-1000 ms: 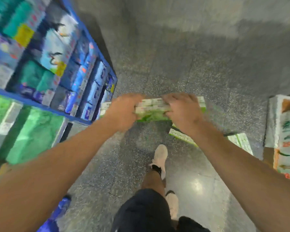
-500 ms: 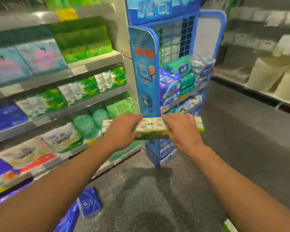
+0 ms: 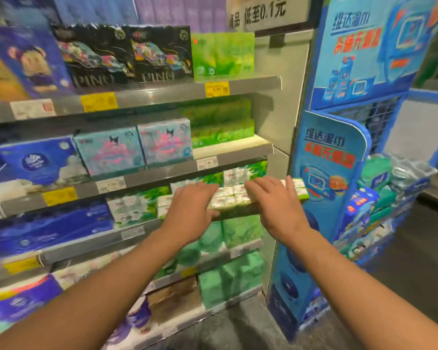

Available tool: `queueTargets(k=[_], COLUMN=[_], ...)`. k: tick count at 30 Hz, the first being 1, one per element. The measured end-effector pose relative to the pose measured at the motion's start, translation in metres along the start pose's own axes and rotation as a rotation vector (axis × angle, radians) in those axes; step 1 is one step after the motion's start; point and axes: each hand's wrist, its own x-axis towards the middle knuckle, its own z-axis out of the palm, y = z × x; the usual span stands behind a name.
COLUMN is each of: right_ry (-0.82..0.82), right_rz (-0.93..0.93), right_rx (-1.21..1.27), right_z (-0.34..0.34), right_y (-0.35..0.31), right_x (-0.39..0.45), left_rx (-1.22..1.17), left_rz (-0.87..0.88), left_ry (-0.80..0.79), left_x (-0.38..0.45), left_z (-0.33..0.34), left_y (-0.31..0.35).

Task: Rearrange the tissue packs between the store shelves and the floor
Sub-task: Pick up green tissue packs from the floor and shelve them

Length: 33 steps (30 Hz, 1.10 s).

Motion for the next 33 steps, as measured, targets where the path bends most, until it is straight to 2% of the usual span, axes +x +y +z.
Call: queueTargets(k=[6,11,17,21,24,27,31,33], right_ry=[0.116,0.143,0.218,0.246,0.254,0.147,0.003,-0.035], right_rz=[0.035,0.063,0.111,0.133,0.171,0.190,0.163,0.145], right_rx=[-0.044,-0.018,0.084,0.063,0.051,-0.004,-0.087,-0.085], right_z=[0.034,0.062,0.096,0.121,0.136,0.148,0.160,0.166], right_y=[0.075,0.138,0.160,0.153,0.150,0.149,0.148,0.149], right_x=[0.105,0.192,0.284,0.330,0.354,0.377,0.401,0.411], left_rx=[0.033,0.136,0.193,0.199,0.203,0.186,0.096,0.036], left_rz=[-0.024,-0.031,-0.035,-0.158,-0.290,-0.374,-0.567,-0.660], left_ry=[0.090,0.142,0.164,0.120,0.026,-0.048,-0.325,-0.346], left_x=[0.122,0.227,0.319,0.350,0.370,0.385,0.397,0.398], left_z=[0.033,0.051,0.058,0.066,0.078,0.090,0.099,0.098], left_y=[-0.003,-0.007,-0.048,-0.082,-0.101,-0.125,-0.150,-0.150])
